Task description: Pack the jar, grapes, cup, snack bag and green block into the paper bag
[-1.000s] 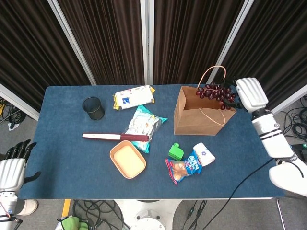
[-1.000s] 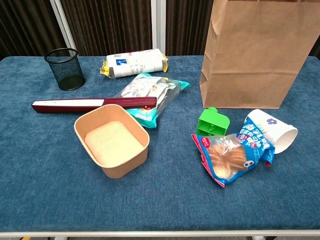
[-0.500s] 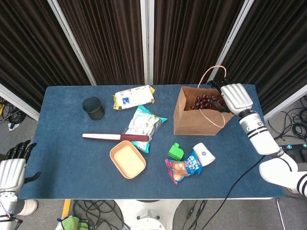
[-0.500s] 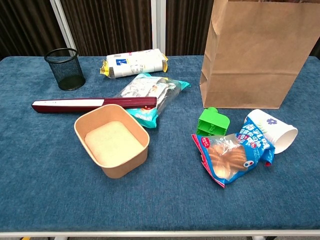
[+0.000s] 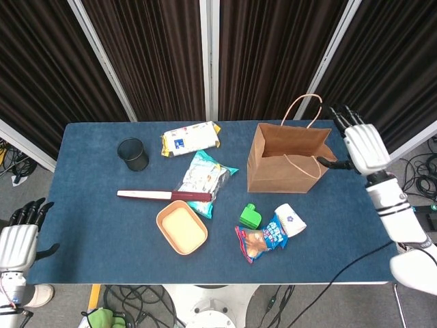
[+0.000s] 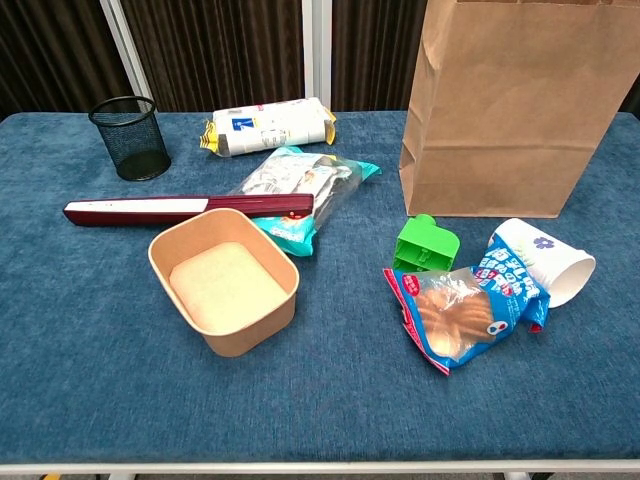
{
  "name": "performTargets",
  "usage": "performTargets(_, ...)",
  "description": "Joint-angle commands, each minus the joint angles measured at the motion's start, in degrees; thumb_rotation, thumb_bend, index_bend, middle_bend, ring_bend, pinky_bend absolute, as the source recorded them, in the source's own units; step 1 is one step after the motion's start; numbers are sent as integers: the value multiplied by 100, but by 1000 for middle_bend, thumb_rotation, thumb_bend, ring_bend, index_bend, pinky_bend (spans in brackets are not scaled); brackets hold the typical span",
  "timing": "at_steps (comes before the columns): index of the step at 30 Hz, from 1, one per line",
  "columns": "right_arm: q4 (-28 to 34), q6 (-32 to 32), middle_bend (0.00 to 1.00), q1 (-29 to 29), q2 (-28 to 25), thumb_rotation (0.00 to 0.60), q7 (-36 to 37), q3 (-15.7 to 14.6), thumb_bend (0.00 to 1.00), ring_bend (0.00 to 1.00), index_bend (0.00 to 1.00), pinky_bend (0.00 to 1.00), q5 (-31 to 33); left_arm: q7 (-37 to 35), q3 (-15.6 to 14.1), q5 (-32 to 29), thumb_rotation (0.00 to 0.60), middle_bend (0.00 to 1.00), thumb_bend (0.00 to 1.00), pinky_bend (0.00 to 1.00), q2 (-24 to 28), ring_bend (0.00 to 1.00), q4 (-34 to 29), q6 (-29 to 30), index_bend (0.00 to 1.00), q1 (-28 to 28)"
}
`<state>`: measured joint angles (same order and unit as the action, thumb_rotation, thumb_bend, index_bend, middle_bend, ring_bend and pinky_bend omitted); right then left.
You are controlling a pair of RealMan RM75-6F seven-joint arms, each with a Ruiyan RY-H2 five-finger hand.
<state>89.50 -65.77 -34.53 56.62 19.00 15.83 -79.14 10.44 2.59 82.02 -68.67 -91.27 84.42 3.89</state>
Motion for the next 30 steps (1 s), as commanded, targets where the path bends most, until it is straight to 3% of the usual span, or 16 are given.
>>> performTargets(1,178,-842,278,793,-346,600,687,-488,43,109,143,296,-784,3,6,13,600,197,67,183,0,135,-2,2,208,10)
performTargets(8,-279,-1366,336,1571,-303,600,1744,-1320,47,151,239,337,-1453,50,15,84,600,197,67,183,25,135,-67,0,209,59)
performTargets(14,-688,-1437,361,1833,-11,600,1767,-1708,89,178,278,350,-1745,105,0,127,600,197,66,183,47,135,-137,43,208,53)
performTargets(23,-1013,-539,305,1486,1121,600,17,-1673,90,169,285,351,-1603,102,-35,118,600,197,67,183,46,135,-172,70,208,14)
performTargets(30,-1407,4,257,1178,1957,600,-530,-1583,89,130,289,318,-1404,-2,-61,80,600,197,66,183,22,135,-99,95,208,-44)
